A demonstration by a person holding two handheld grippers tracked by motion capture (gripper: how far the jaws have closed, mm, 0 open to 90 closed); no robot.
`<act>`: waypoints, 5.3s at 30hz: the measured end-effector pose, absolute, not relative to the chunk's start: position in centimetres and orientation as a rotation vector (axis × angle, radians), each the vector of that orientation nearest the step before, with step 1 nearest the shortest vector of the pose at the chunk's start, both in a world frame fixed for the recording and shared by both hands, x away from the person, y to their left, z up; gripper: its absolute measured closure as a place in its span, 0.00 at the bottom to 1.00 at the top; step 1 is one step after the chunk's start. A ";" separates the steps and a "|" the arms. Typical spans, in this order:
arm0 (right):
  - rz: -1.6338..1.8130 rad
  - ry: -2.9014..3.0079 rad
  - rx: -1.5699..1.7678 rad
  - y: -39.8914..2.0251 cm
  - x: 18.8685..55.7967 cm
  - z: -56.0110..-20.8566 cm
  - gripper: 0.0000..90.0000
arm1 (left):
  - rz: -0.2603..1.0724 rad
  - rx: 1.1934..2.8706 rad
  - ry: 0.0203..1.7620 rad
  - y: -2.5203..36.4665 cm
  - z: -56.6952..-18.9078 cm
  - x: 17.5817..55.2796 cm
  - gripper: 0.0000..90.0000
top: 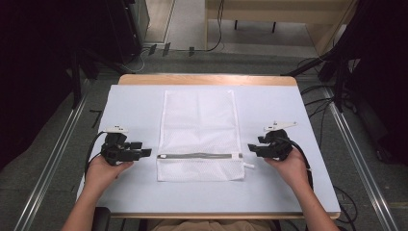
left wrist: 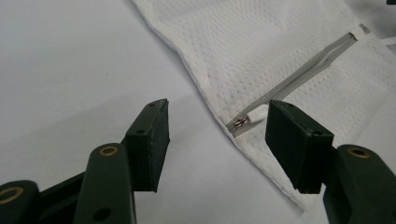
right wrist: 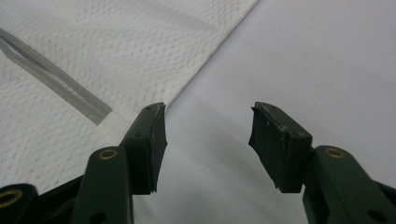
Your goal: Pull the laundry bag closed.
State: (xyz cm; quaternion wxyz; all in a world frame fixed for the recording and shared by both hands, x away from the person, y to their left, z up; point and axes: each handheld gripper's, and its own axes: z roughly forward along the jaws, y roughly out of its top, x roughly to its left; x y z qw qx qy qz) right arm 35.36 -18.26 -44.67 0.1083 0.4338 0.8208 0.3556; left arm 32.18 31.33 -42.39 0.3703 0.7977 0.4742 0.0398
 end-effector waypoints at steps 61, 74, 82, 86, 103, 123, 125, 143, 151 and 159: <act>1.145 2.602 1.057 -9.5 33.2 -42.8 0.60 | 0.127 2.028 1.255 32.4 -42.3 31.0 0.44; 1.174 2.642 0.961 -5.6 34.5 -40.9 0.61 | 0.121 2.034 1.252 32.3 -42.4 31.3 0.43; 1.182 2.677 0.927 -2.8 35.0 -41.0 0.62 | 0.114 2.037 1.244 32.1 -42.4 31.7 0.43; 1.178 2.691 0.911 -1.8 35.0 -41.0 0.62 | 0.114 2.032 1.241 32.1 -42.4 31.7 0.43; 1.215 2.744 0.878 2.3 35.7 -42.0 0.66 | 0.109 2.031 1.234 32.1 -42.5 31.9 0.43; 1.205 2.857 0.846 6.7 35.4 -44.8 0.80 | 0.115 2.038 1.238 32.0 -42.5 31.9 0.44; 1.204 2.861 0.855 6.8 35.4 -45.0 0.82 | 0.117 2.039 1.237 32.0 -42.5 31.8 0.44; 1.211 2.909 0.870 8.6 35.6 -46.1 0.88 | 0.101 2.027 1.238 32.1 -42.5 31.9 0.44; 1.200 2.909 0.882 9.5 36.0 -46.2 0.93 | 0.098 2.030 1.236 32.1 -42.5 31.9 0.44; 1.148 2.934 0.847 9.9 36.4 -45.8 0.98 | 0.093 2.047 1.221 32.0 -42.6 31.9 0.45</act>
